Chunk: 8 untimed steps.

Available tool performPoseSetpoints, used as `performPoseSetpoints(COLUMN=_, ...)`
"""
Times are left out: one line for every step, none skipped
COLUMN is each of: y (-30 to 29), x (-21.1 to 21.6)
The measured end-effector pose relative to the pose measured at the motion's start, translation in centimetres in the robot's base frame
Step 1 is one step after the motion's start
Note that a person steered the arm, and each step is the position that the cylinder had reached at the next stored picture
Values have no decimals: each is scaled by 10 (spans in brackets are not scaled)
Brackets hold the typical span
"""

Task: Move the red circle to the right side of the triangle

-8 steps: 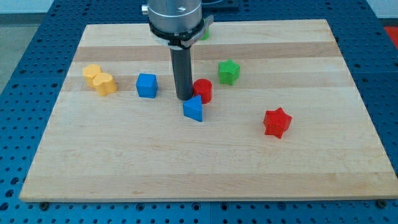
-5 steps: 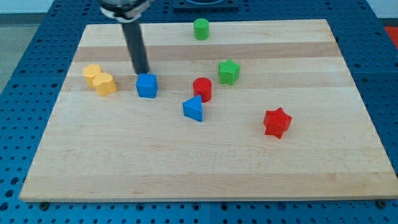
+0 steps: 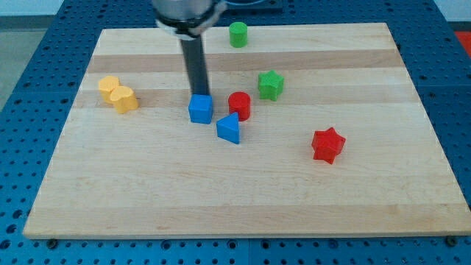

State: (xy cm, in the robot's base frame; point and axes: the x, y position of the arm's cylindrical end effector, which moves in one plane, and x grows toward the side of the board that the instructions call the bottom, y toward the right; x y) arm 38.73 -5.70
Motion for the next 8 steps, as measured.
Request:
performPoseSetpoints(y=13, x=5)
performPoseSetpoints(y=8, x=4)
performPoseSetpoints(y=19, x=-17)
performPoseSetpoints(y=54, x=-5)
performPoseSetpoints(y=67, x=25)
performPoseSetpoints(y=71, x=53)
performPoseSetpoints(y=71, x=78)
performPoseSetpoints(y=71, x=48)
